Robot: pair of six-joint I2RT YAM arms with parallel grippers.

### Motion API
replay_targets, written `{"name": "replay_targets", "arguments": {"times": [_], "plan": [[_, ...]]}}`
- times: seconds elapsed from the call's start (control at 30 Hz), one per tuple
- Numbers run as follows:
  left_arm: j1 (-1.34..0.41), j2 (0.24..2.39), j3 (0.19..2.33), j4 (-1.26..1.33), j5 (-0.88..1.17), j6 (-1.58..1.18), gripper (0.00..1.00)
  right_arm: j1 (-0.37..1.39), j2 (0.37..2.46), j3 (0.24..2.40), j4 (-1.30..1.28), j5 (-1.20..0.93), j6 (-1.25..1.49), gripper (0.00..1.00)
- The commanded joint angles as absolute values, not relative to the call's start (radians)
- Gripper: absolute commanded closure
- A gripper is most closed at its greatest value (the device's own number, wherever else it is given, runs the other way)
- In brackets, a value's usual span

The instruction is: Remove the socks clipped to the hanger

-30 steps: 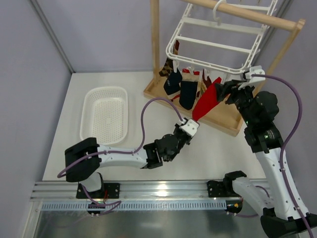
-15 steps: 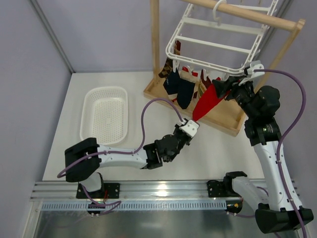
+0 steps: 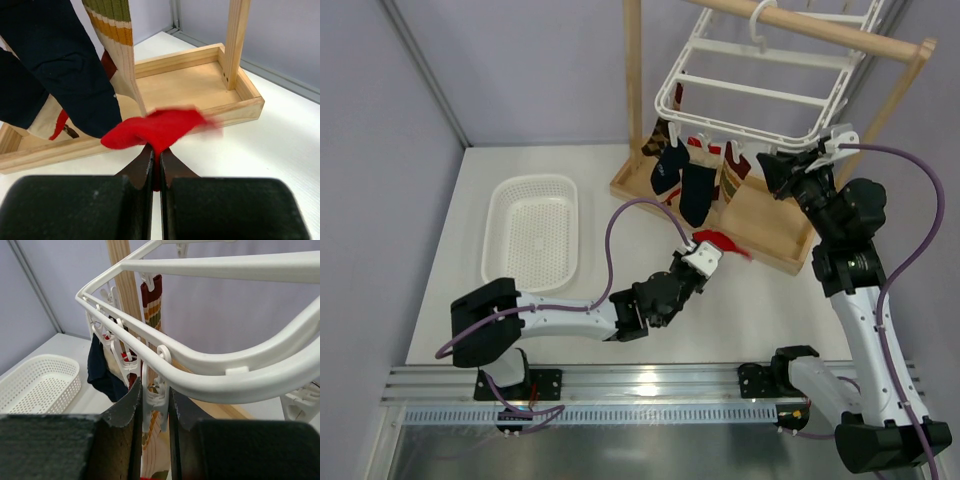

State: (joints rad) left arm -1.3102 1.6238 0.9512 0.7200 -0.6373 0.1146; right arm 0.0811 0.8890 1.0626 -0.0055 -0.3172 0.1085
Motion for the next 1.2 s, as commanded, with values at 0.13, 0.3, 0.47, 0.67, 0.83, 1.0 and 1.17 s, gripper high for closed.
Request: {"name": "replay_targets", "arguments": {"times": [0.13, 0.3, 0.47, 0.67, 0.83, 1.0, 1.17], "plan": [[-1.321, 1.602, 0.943, 0.752, -0.687, 0.115, 1.0, 0.078, 0.864, 1.048, 0.049, -0.284, 0.109, 0.96], [-1.321, 1.574, 0.907, 0.758, -0.73, 0.104, 1.0, 0.077, 0.864, 1.031, 0.011, -0.255, 0.118, 0.21], [-1.302, 1.505, 0.807, 0.787, -0.81, 0.083, 1.0, 0.077, 0.824, 0.95, 0.031, -0.183, 0.124, 0.17], [-1.178, 1.365, 0.684, 0.703, -0.767, -0.09, 1.0, 0.078, 0.749, 0.783, 0.078, -0.15, 0.169, 0.17], [-1.01, 1.192, 0.635, 0.585, -0.695, -0.175, 1.0, 0.077, 0.71, 0.632, 0.098, -0.118, 0.196, 0.17], [-0.744, 1.083, 0.65, 0.41, -0.506, -0.356, 1.0, 0.074, 0.677, 0.461, 0.169, -0.083, 0.253, 0.17], [-0.499, 1.016, 0.701, 0.261, -0.433, -0.435, 1.0, 0.071, 0.673, 0.359, 0.23, -0.061, 0.288, 0.17]]}}
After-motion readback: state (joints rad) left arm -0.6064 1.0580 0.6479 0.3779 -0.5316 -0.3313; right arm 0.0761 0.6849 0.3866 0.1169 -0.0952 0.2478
